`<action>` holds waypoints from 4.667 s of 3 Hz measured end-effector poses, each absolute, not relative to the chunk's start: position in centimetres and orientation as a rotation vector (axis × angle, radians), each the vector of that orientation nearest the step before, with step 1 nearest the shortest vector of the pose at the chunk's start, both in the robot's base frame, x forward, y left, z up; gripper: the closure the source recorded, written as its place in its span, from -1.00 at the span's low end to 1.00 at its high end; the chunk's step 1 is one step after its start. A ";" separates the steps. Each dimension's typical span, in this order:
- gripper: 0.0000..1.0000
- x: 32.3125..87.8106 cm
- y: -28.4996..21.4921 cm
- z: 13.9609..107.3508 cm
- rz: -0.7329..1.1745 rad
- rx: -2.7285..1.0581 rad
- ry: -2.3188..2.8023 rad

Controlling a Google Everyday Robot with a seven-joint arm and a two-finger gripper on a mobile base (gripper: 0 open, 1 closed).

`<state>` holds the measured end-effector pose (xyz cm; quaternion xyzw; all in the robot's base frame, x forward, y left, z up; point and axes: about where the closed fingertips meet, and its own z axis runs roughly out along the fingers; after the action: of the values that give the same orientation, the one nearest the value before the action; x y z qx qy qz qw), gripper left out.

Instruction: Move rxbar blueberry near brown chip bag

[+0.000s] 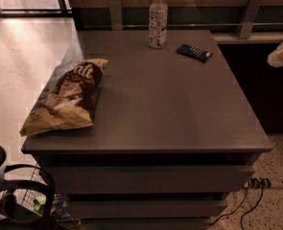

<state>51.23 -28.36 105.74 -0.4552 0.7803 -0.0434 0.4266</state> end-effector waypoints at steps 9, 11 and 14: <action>-1.00 72.2 -26.6 90.3 0.460 -0.874 1.922; -1.00 78.2 -26.2 84.4 0.604 -0.799 1.869; -1.00 80.1 -25.9 82.5 0.486 -0.800 1.897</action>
Offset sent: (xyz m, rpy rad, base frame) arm 0.1295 -0.0090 -0.0621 0.3333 0.0124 -0.0666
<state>80.13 -25.93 82.55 -0.3293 0.7814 0.2001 0.4908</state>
